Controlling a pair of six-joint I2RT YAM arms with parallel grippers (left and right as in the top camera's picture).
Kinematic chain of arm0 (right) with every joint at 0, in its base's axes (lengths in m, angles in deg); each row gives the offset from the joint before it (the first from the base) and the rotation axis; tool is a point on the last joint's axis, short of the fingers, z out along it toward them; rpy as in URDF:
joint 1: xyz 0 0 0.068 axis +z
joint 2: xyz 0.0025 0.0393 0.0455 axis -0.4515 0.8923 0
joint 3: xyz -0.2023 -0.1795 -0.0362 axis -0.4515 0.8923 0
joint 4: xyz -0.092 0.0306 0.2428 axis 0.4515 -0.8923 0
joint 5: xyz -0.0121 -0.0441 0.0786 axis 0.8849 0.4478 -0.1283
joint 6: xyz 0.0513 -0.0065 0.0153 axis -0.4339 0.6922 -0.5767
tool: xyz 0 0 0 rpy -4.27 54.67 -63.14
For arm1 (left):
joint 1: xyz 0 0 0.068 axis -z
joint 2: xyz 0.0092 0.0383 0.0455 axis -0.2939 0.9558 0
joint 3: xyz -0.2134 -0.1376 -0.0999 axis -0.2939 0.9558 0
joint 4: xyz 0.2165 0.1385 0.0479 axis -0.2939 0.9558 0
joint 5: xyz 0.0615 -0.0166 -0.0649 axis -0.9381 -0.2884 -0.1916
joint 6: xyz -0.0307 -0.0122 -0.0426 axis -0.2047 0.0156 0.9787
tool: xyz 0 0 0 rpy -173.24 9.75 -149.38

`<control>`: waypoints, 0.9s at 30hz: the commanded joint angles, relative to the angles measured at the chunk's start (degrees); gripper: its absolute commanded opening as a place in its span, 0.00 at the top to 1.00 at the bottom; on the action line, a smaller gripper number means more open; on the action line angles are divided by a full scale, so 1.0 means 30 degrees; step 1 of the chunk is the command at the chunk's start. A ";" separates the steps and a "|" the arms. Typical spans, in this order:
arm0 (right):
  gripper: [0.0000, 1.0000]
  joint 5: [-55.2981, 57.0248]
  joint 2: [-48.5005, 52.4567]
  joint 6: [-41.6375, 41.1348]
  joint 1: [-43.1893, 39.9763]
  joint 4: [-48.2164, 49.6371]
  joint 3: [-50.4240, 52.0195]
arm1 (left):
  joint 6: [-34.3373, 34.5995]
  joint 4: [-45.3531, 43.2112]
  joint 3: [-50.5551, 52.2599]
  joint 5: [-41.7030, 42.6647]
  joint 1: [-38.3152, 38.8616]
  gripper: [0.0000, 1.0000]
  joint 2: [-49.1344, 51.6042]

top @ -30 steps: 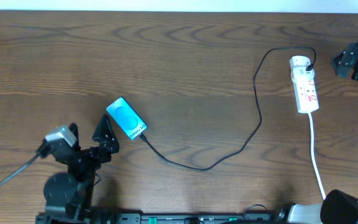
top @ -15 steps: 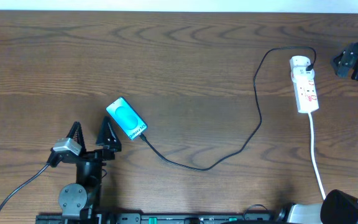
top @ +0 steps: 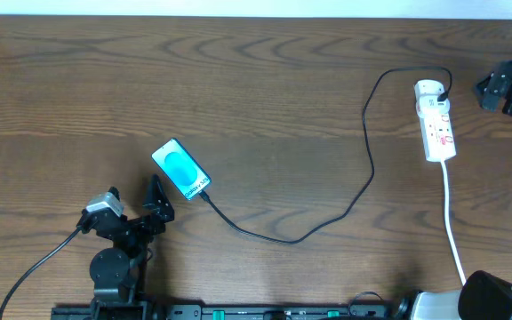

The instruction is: Plug charger to phone and switch on socket

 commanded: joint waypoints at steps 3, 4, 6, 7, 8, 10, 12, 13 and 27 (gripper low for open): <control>0.01 0.0022 -0.0226 0.0087 0.0109 -0.0015 -0.0189 | -0.0678 0.0627 0.0437 0.0124 -0.0117 0.05 -0.0175; 0.01 0.0022 -0.0226 0.0087 0.0109 -0.0015 -0.0189 | -0.0678 0.0627 0.0437 0.0124 -0.0117 0.05 -0.0175; 0.01 0.0022 -0.0226 0.0087 0.0109 -0.0015 -0.0189 | -0.0678 0.0619 0.0437 0.0124 -0.0117 0.05 -0.0175; 0.01 0.0022 -0.0226 0.0087 0.0109 -0.0015 -0.0189 | -0.0670 0.0619 0.0437 0.0124 -0.0117 0.05 -0.0175; 0.01 0.0022 -0.0226 0.0087 0.0109 -0.0015 -0.0189 | -0.0670 0.0619 0.0437 0.0160 -0.0117 0.05 -0.0175; 0.01 0.0022 -0.0226 0.0087 0.0109 -0.0015 -0.0189 | -0.0678 0.0619 0.0437 0.0168 -0.0117 0.05 -0.0175; 0.01 0.0022 -0.0226 0.0087 0.0109 -0.0015 -0.0189 | -0.0670 0.0619 0.0437 0.0168 -0.0117 0.05 -0.0175; 0.01 0.0022 -0.0226 0.0087 0.0109 -0.0015 -0.0189 | -0.0670 0.0619 0.0437 0.0175 -0.0117 0.05 -0.0175; 0.01 0.0022 -0.0226 0.0087 0.0109 -0.0015 -0.0189 | -0.4065 0.0619 0.0437 0.0678 -0.0117 0.05 -0.0175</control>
